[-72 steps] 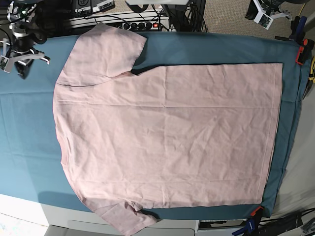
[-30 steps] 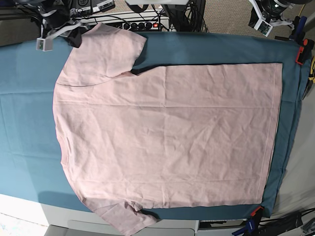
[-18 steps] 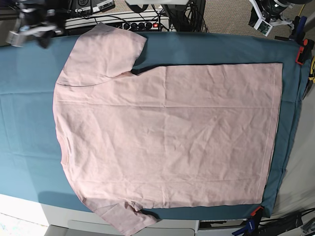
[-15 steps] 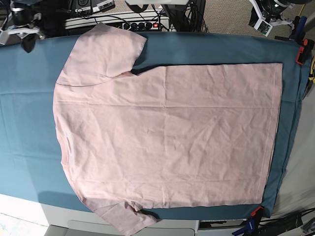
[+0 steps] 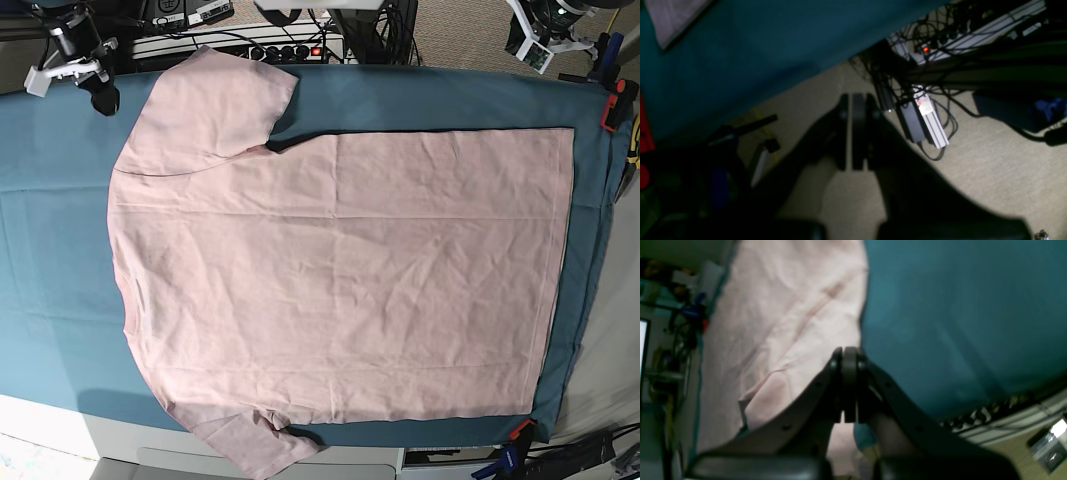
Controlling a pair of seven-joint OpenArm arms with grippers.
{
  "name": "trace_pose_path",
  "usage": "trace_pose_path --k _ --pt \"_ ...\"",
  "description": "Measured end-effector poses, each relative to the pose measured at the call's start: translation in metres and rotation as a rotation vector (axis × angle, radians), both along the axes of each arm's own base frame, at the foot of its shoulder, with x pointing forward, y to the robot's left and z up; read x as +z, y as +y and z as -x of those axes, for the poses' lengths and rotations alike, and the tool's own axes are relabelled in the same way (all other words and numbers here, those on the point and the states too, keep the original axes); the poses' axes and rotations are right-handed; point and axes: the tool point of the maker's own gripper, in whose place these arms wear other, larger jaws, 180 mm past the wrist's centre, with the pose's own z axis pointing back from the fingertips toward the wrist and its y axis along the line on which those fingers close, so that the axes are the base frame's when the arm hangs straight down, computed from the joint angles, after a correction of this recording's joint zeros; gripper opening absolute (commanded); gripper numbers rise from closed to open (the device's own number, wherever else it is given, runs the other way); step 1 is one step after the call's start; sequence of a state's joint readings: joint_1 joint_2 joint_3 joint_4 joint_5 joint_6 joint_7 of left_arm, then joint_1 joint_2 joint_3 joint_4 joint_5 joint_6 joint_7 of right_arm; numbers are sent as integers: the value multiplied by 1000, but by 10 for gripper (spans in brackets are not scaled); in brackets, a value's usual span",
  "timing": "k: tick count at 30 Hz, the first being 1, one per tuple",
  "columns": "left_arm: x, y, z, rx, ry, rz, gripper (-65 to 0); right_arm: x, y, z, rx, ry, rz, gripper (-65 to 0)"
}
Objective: Fold the T-shirt properly
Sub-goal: 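Grasp the pink shirt's shoulder edge with the right gripper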
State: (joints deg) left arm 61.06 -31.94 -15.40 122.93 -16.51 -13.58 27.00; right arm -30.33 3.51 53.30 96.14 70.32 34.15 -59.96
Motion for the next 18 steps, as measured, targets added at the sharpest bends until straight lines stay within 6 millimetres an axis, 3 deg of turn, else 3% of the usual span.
trace_pose_path --k 1,5,6,11,18 --pt "0 0 0 0 0 0 -620 -1 1 0 21 10 25 -650" --pt "0 0 0 0 0 0 -620 -10 5 1 38 52 44 -412" --pt "0 0 0 0 0 0 -620 -10 6 1 40 51 46 -386" --pt "0 0 0 0 0 0 -620 -21 6 1 12 103 39 -386" --pt "0 0 0 0 0 0 -620 -35 36 -13 94 129 19 -386"
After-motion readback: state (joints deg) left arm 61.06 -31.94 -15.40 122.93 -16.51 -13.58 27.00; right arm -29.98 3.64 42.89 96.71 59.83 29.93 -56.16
